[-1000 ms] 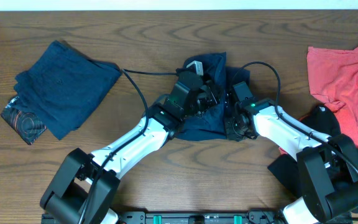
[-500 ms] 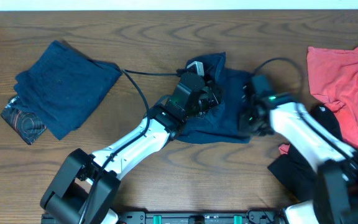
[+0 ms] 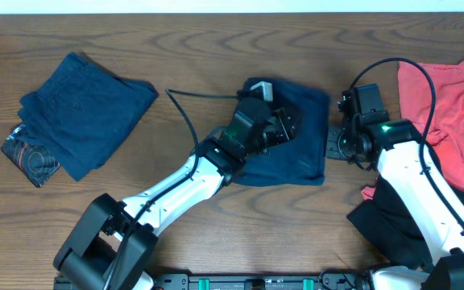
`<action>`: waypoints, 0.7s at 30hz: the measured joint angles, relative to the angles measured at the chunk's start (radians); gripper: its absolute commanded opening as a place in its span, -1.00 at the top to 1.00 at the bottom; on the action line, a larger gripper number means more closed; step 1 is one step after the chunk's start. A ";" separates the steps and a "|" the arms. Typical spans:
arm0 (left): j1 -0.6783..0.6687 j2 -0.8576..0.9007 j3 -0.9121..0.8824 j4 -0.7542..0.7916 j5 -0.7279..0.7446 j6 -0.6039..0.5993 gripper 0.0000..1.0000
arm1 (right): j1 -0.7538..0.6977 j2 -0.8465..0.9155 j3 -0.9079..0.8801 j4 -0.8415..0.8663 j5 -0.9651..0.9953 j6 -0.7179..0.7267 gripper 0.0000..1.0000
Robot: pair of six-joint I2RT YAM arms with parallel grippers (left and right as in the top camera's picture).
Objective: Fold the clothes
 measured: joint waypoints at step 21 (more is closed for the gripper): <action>0.354 0.077 0.010 -0.391 0.064 0.277 0.07 | 0.075 0.040 -0.039 0.007 -0.255 -0.129 0.28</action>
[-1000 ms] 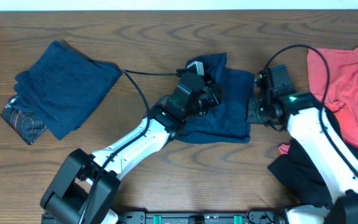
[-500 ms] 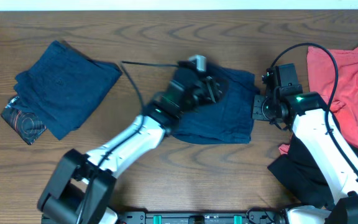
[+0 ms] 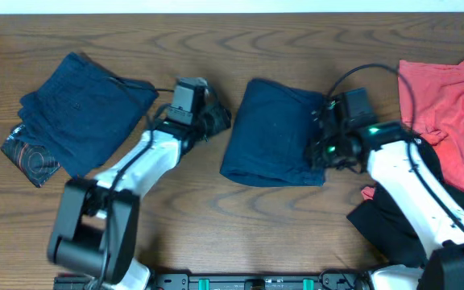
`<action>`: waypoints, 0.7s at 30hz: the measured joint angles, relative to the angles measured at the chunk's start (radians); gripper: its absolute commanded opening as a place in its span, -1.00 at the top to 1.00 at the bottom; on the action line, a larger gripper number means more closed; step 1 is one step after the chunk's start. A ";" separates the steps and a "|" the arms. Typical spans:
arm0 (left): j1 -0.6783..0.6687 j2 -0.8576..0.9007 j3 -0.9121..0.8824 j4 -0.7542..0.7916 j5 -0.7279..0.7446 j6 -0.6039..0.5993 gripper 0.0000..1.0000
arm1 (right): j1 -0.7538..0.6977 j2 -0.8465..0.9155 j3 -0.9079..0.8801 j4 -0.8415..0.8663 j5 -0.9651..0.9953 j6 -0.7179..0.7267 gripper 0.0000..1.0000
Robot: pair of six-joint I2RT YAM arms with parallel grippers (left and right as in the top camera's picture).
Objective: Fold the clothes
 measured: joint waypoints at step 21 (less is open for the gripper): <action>-0.174 0.106 0.026 -0.689 0.290 -0.034 0.88 | -0.018 0.186 -0.109 0.372 0.208 0.112 -0.04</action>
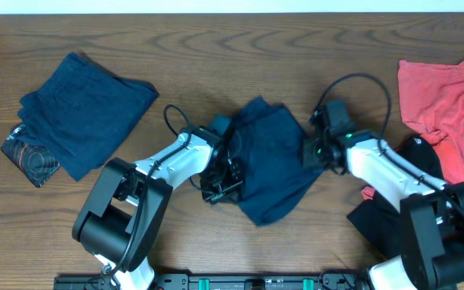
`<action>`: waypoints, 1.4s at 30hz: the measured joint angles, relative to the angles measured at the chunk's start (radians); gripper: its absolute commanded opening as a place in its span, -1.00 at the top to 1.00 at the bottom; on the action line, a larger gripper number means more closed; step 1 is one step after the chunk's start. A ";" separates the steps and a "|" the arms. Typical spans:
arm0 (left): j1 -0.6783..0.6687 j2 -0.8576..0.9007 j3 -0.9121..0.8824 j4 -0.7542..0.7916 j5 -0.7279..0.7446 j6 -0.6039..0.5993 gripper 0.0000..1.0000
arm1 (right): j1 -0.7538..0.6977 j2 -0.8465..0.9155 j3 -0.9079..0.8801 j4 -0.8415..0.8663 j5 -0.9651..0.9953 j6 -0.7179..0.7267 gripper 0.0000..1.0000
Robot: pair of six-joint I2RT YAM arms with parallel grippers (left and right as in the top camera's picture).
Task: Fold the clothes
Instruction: 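Release the folded shorts and lift both grippers away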
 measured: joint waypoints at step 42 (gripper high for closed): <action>0.207 0.018 0.031 0.476 -0.298 0.570 0.88 | -0.049 -0.212 0.121 -0.330 0.027 -0.039 -0.31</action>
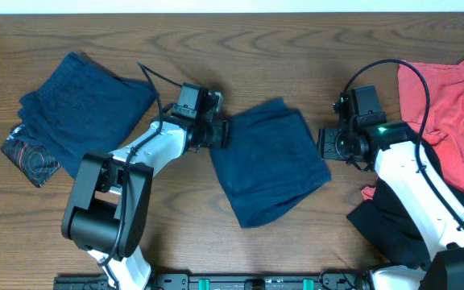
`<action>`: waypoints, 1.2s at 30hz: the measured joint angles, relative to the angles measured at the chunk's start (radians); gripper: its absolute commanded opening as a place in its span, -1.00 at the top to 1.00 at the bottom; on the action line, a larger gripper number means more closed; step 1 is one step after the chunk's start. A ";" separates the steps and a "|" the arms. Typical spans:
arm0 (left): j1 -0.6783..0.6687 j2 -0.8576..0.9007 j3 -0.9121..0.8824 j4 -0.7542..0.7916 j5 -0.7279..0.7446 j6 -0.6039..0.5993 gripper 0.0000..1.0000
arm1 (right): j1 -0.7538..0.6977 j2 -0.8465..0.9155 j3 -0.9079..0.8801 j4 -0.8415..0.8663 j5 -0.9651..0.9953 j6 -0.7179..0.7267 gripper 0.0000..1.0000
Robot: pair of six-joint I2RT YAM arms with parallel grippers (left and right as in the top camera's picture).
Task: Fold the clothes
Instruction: 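Release the folded shorts and lift both grippers away, then grasp the folded shorts' top edge with the left gripper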
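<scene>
A dark blue garment (268, 165) lies folded into a rough square at the table's middle, turned at an angle. My left gripper (221, 133) is at its upper left edge, touching or just beside the cloth; its jaws cannot be made out from above. My right gripper (326, 145) stands just off the garment's right edge, apart from it, with its fingers spread and nothing between them. A pile of folded dark blue clothes (83, 109) lies at the far left with a patterned piece (26, 155) under its lower corner.
A crumpled red shirt (449, 101) lies at the far right and a black garment (385, 221) below it, partly under my right arm. The left arm's cable (153, 89) loops over the table near the folded pile. Brown wooden table (296, 48).
Both grippers have come off the blue garment: the left from its lower left side to its upper left edge, the right back to the right. The garment now lies flatter and squarer.
First the left gripper was over the folded blue garment and the right beside it. Then the left was off to the left and the right at the right edge. Then both were on it, bunched and turned. Now it lies flat, rotated, both grippers beside it.
</scene>
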 measured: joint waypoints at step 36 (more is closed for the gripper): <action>-0.036 -0.098 0.008 -0.184 0.035 0.033 -0.96 | 0.000 0.000 0.000 -0.015 0.020 0.000 -0.37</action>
